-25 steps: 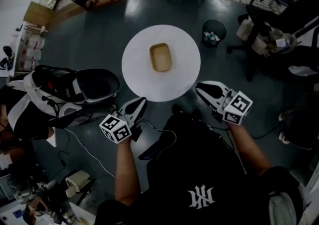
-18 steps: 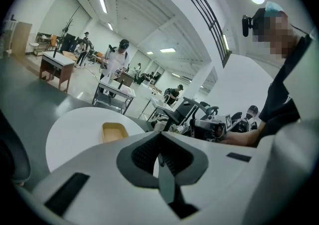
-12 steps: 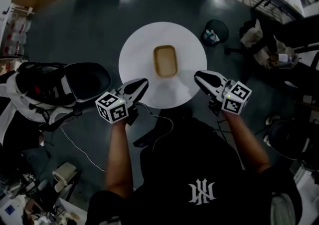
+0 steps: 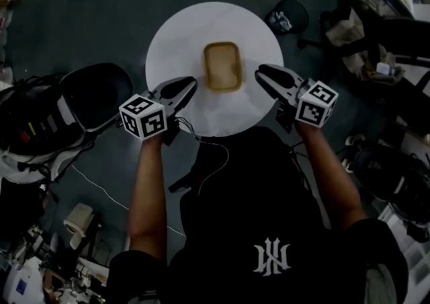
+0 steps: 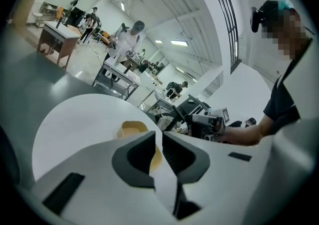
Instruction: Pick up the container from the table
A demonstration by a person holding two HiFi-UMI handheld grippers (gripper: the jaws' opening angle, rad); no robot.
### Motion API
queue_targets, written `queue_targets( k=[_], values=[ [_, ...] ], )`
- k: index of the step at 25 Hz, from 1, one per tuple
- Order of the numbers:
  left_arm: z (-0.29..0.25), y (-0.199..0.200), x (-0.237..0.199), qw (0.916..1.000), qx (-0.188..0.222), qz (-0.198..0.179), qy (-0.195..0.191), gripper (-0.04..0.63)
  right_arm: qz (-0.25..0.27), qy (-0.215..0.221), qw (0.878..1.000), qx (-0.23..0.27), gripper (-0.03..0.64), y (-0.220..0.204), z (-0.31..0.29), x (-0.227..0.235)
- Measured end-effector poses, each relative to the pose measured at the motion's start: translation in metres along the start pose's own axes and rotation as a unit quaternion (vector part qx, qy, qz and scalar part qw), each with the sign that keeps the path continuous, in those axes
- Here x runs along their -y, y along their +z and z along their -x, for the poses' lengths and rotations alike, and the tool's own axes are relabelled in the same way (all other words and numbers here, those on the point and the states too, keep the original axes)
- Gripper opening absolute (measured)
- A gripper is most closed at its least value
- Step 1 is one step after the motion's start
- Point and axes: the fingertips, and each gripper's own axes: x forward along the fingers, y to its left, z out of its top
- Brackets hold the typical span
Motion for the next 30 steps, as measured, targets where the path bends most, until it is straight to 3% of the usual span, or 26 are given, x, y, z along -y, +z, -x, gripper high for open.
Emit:
queue_targets(
  k=[5, 10, 17, 21, 30],
  values=[
    [-0.018, -0.006, -0.022, 0.9996, -0.024, 0.01, -0.007, 0.053, -0.026, -0.015, 0.999, -0.029, 0.106, -0.012, -0.023, 0.027],
    [-0.035, -0.018, -0.047, 0.9982, -0.049, 0.034, 0.01, 0.066, -0.082, -0.035, 0.993, -0.075, 0.126, -0.046, -0.033, 0.063],
    [-0.051, -0.037, -0.07, 0.9934, -0.081, 0.078, 0.023, 0.07, -0.125, -0.027, 0.983, -0.131, 0.152, -0.08, -0.056, 0.088],
    [-0.057, -0.044, -0.08, 0.9902, -0.085, 0.107, 0.029, 0.121, -0.143, -0.031, 0.979, -0.146, 0.152, -0.093, -0.064, 0.095],
    [-0.073, -0.065, -0.083, 0.9841, -0.112, 0.137, 0.017, 0.121, -0.161, -0.027, 0.972, -0.167, 0.152, -0.109, -0.074, 0.104]
  ],
)
